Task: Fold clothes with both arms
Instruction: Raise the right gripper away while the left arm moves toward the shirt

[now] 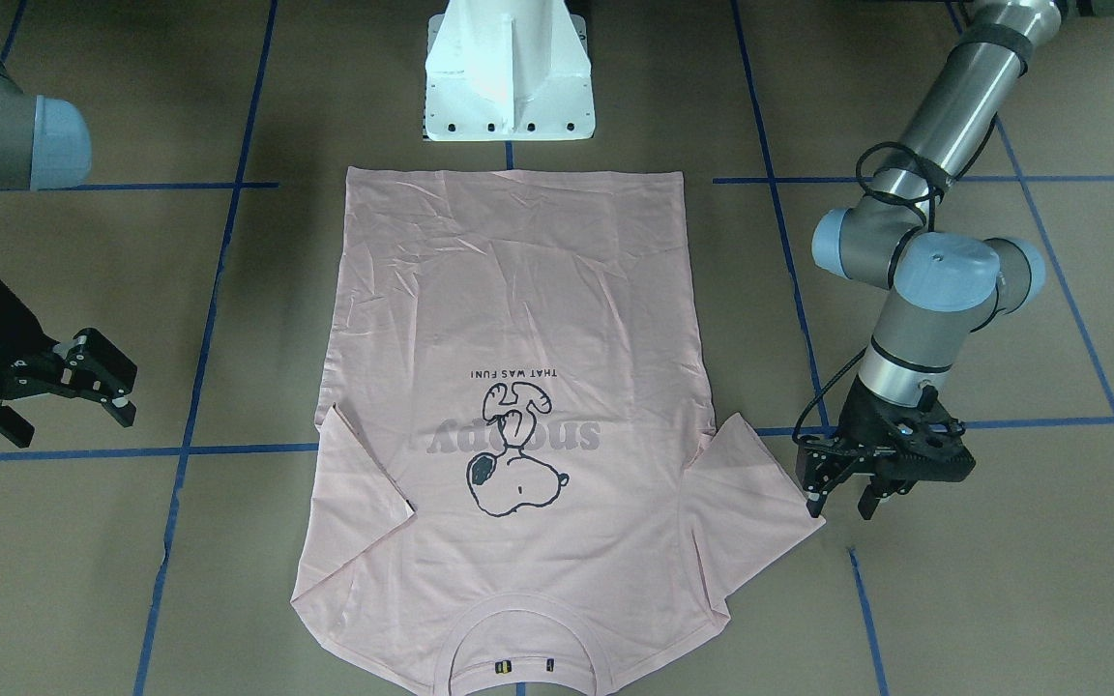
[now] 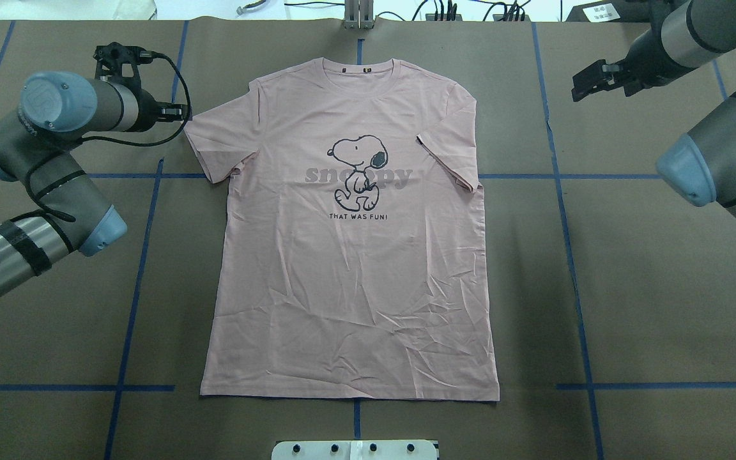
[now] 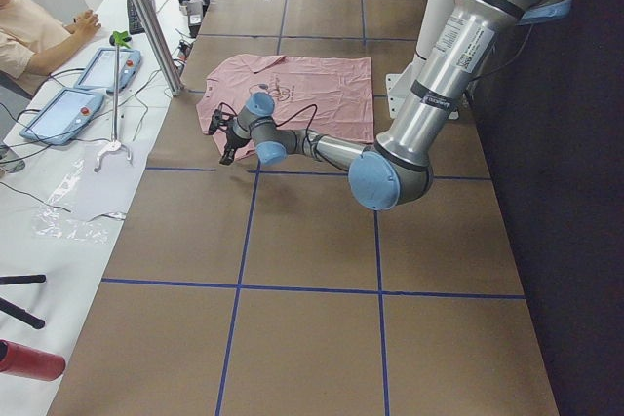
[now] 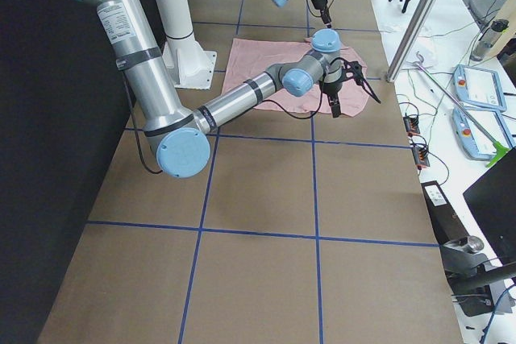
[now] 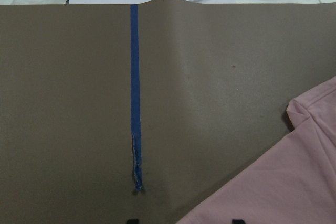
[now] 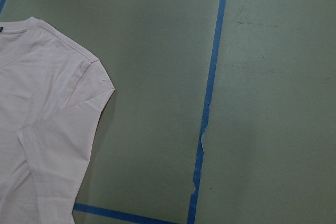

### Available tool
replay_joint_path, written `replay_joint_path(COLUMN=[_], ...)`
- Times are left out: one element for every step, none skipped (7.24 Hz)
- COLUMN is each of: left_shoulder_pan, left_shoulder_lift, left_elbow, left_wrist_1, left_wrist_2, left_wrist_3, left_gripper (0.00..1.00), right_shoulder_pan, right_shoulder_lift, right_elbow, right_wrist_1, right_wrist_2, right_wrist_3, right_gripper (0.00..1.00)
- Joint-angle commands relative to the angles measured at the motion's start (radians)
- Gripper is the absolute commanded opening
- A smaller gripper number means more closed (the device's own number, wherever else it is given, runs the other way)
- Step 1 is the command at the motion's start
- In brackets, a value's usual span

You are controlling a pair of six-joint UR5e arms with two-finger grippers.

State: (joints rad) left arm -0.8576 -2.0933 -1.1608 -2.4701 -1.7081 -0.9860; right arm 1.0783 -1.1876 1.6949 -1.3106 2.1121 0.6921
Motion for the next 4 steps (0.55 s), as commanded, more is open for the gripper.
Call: replay_joint_path(left_shoulder_pan=[0.006,0.006,0.006,0.006], left_shoulder_lift=[-0.022,-0.025,-0.028,-0.031], left_elbow=[0.052,0.058,0.064,0.066], left_wrist_1=[-0.040,-0.040,-0.040,-0.040], left_wrist_2=[0.010,0.010,0.010,0.008], left_wrist_3=[-0.005,-0.005,-0.005,-0.005], left_gripper=[0.63,0.60,0.59,0.57], right_shoulder_pan=[0.000,0.000,0.000,-0.001], right_shoulder_lift=[-0.001,-0.001,-0.001,-0.001], right_elbow=[-0.001,-0.001,-0.004,-0.004], right_wrist_1=[0.001,0.001,-0.001,-0.001], right_wrist_2=[-0.003,-0.003,-0.003,-0.003], right_wrist_3=[0.001,0.000,0.000,0.000], right_gripper=[1.00,1.00,1.00,1.00])
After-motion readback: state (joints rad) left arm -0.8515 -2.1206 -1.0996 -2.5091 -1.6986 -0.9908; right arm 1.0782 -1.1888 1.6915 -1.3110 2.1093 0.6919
